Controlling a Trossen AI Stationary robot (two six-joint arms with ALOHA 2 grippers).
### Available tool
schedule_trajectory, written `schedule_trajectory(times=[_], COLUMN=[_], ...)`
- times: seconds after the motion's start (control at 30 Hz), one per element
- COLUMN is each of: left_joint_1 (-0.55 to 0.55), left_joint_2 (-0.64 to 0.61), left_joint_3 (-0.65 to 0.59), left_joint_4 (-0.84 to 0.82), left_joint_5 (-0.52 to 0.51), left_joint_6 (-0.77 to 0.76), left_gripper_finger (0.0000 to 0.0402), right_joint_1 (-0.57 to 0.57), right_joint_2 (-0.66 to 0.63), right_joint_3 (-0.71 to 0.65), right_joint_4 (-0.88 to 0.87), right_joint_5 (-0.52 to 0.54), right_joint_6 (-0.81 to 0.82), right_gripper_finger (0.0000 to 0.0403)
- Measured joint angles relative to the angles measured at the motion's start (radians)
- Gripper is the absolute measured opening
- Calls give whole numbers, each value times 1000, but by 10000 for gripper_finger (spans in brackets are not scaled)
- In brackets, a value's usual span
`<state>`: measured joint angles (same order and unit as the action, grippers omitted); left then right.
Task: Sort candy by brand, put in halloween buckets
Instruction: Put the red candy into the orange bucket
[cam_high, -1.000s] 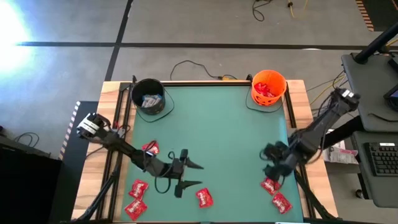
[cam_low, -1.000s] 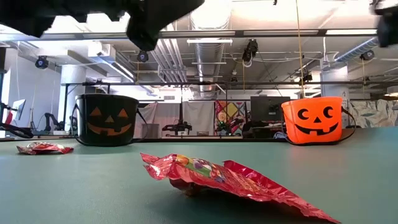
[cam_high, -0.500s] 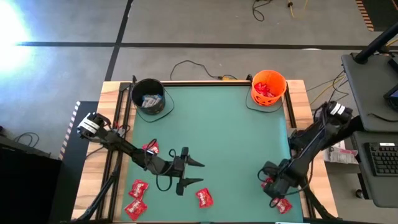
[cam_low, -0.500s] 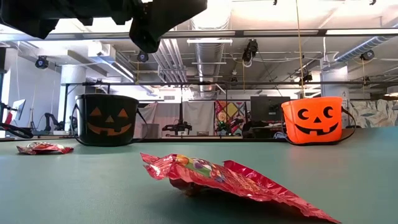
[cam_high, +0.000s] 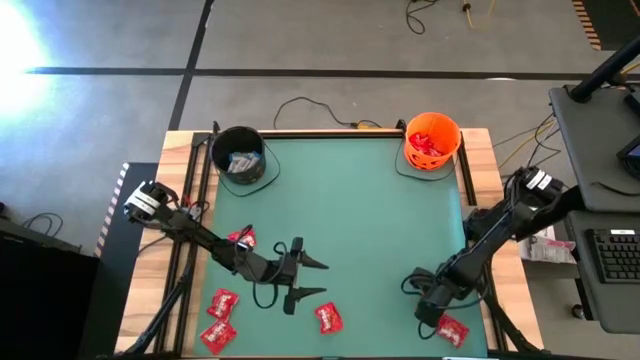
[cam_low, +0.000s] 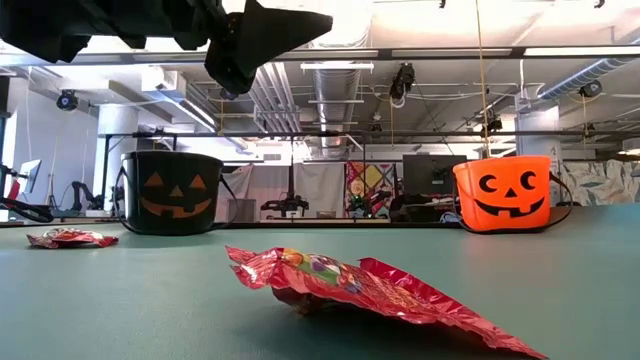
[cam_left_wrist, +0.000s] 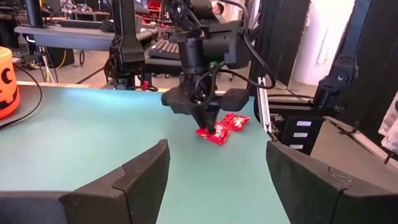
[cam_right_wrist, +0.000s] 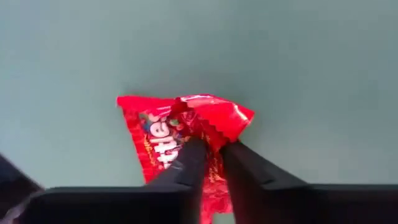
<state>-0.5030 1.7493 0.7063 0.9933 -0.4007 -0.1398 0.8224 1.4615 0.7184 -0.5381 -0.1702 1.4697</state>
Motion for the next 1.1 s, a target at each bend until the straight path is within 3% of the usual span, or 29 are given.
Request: schedule_trajectory(times=[0.1, 0.3, 0.43, 0.6, 0.77, 0.97, 1.1], left_joint_1=[0, -1, -2, -5, -12, -24, -24], left_joint_2=[0, 0, 0, 0, 0, 40, 111], left_joint_3=[0, 0, 0, 13, 56, 107, 172], left_joint_4=[-20, -27, -8, 18, 25, 25, 23], left_joint_5=[0, 0, 0, 0, 0, 0, 0], left_joint_6=[0, -4, -27, -36, -44, -27, -28], left_gripper_finger=[252, 252, 252, 252, 252, 252, 252], right_joint_1=[-45, -187, -354, -661, -1025, -1437, -1676], right_joint_2=[-30, -153, -274, -428, -517, -464, -354], right_joint_3=[-3, -5, -5, 8, 109, 211, 212], right_joint_4=[-10, -85, -93, -142, -211, -219, -224], right_joint_5=[43, 155, 214, 377, 559, 579, 557], right_joint_6=[-56, -219, -397, -646, -846, -1119, -1159], right_gripper_finger=[18, 10, 9, 9, 9, 9, 9])
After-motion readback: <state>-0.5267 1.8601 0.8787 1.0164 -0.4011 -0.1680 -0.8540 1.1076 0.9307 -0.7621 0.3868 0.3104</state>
